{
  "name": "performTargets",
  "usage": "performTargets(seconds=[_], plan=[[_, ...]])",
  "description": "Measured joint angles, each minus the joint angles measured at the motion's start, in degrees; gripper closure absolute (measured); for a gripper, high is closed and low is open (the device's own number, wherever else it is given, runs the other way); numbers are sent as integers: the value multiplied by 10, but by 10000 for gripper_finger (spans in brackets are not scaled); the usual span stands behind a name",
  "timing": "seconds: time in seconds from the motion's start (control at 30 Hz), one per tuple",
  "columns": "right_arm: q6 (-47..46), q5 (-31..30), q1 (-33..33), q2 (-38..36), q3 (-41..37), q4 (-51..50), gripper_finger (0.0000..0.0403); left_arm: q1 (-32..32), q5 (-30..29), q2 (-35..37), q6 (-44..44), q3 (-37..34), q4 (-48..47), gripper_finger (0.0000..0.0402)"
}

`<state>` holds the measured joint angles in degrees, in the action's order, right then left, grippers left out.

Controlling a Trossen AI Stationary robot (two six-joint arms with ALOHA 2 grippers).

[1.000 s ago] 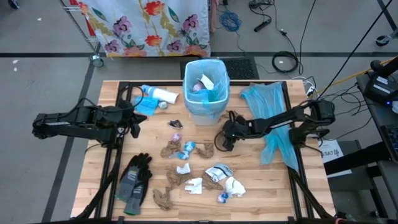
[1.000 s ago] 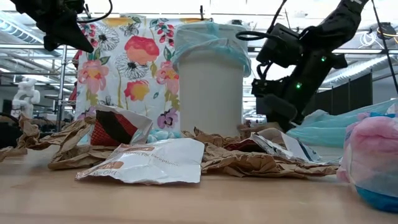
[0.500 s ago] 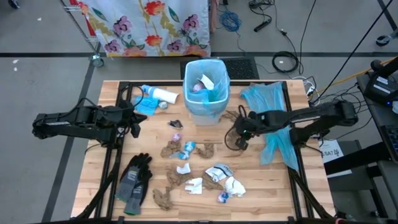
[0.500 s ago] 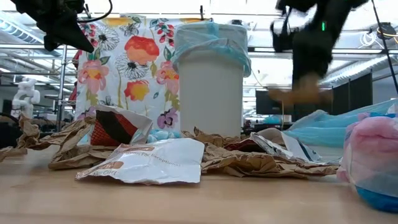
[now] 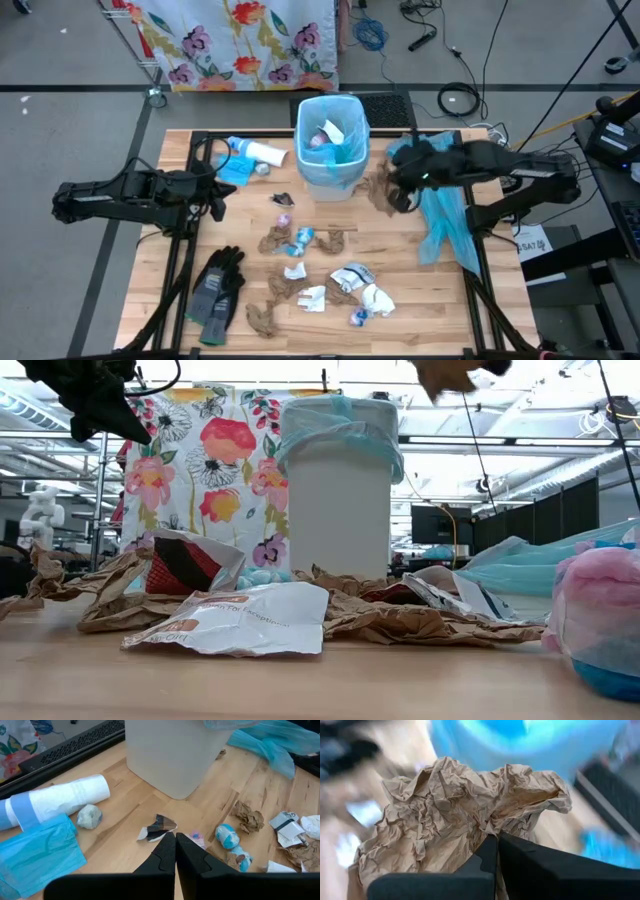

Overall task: Place trash/remove bag and relplace
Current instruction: Put the brown napkin into the trash bin, then put the white trashbag into the trash bin

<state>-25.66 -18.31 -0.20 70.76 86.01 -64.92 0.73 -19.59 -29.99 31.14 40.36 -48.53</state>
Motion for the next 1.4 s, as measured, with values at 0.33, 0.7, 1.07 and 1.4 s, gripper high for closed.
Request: performTargets(seconds=[0.33,0.7,1.07,1.4], plan=[[169,-13,-80,28,56,316,403,0,0,0,0,0,0,395],[157,-10,-149,151,54,333,402,0,0,0,0,0,0,395],[128,36,-190,179,55,329,300,0,0,0,0,0,0,395],[116,35,-194,132,55,297,237,0,0,0,0,0,0,395]])
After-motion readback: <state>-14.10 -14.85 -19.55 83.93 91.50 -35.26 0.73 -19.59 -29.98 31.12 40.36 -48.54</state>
